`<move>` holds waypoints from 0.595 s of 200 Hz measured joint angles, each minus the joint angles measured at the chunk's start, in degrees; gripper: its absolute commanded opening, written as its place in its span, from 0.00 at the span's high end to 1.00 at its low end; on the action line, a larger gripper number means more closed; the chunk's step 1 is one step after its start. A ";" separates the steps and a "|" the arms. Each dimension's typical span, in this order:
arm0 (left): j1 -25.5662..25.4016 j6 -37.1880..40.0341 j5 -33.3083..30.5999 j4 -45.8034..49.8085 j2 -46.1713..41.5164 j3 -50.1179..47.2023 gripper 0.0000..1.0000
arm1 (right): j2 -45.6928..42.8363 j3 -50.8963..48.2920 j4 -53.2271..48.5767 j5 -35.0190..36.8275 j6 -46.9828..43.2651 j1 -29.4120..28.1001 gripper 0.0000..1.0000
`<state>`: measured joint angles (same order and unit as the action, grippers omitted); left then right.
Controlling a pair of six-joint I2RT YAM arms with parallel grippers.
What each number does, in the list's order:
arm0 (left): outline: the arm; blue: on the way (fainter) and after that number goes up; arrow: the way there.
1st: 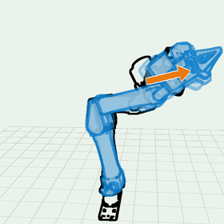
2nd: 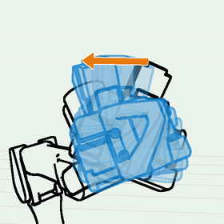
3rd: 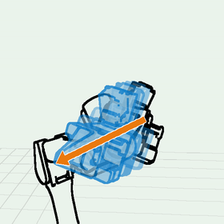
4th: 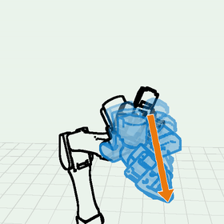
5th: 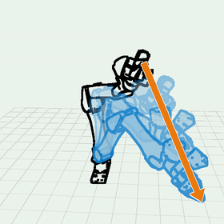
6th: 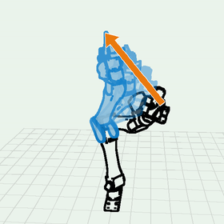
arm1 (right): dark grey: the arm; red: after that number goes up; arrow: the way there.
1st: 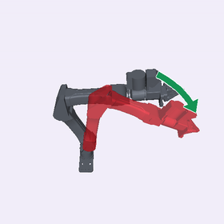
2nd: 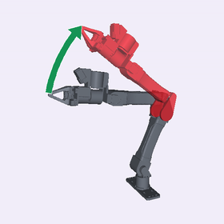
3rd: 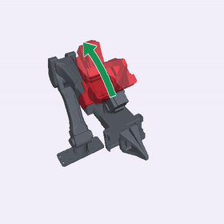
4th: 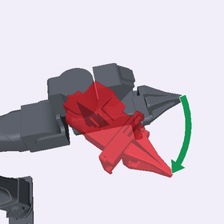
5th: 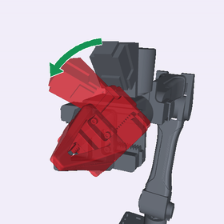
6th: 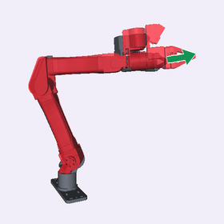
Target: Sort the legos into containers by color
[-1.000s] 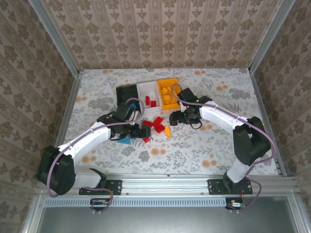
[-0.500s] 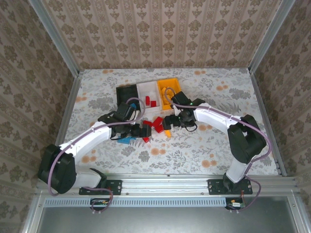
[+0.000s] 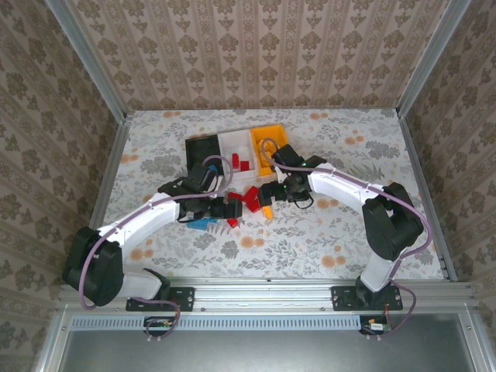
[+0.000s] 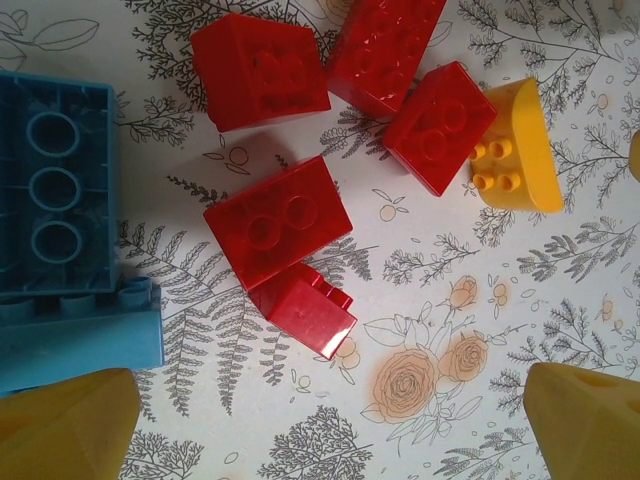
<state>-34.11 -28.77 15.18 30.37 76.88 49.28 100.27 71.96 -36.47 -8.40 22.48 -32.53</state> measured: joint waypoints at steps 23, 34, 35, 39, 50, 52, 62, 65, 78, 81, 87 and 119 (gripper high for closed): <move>0.02 0.02 0.00 -0.02 0.00 -0.02 0.00 | 1.86 1.44 -0.13 -0.02 0.00 -0.09 0.06; 0.04 0.02 0.00 -0.02 0.00 -0.11 0.00 | 2.78 2.05 -0.15 -0.02 -0.15 -0.37 0.08; 0.07 0.02 0.00 -0.02 0.00 -0.13 0.00 | 2.82 2.10 -0.15 -0.02 -0.15 -0.37 0.08; 0.07 0.02 0.00 0.00 0.00 -0.13 0.00 | 3.08 2.27 -0.15 -0.04 -0.20 -0.48 0.09; 0.07 0.02 0.02 -0.02 0.00 -0.15 0.00 | 3.76 2.69 -0.28 -0.02 -0.20 -0.92 0.11; 0.07 0.02 0.00 -0.02 0.00 -0.15 0.00 | 3.85 2.73 -0.33 -0.02 -0.26 -1.01 0.11; 0.13 0.02 0.02 -0.02 0.00 -0.15 0.00 | 4.39 3.13 -0.61 -0.02 -0.17 -1.57 0.14; 0.13 0.02 0.00 -0.02 0.00 -0.15 0.00 | 4.55 3.21 -0.61 -0.02 -0.28 -1.73 0.15; 0.37 0.04 0.04 -0.04 -0.02 -0.24 0.00 | 5.31 3.48 -0.94 -0.04 -0.24 -2.38 0.18; 0.42 0.02 0.04 -0.04 -0.02 -0.24 0.00 | 5.49 3.50 -1.03 -0.04 -0.26 -2.51 0.19; 0.48 0.04 0.02 -0.04 -0.02 -0.33 0.00 | 5.90 3.54 -1.11 -0.02 -0.26 -2.69 0.20; 1.18 0.04 0.02 -0.04 -0.50 -1.16 0.00 | 8.39 3.78 -1.51 -0.04 -0.28 -3.15 0.31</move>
<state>-32.93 -28.73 15.20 30.33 76.38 48.12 108.66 75.75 -37.98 -8.45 22.20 -35.68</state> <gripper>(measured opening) 0.997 0.735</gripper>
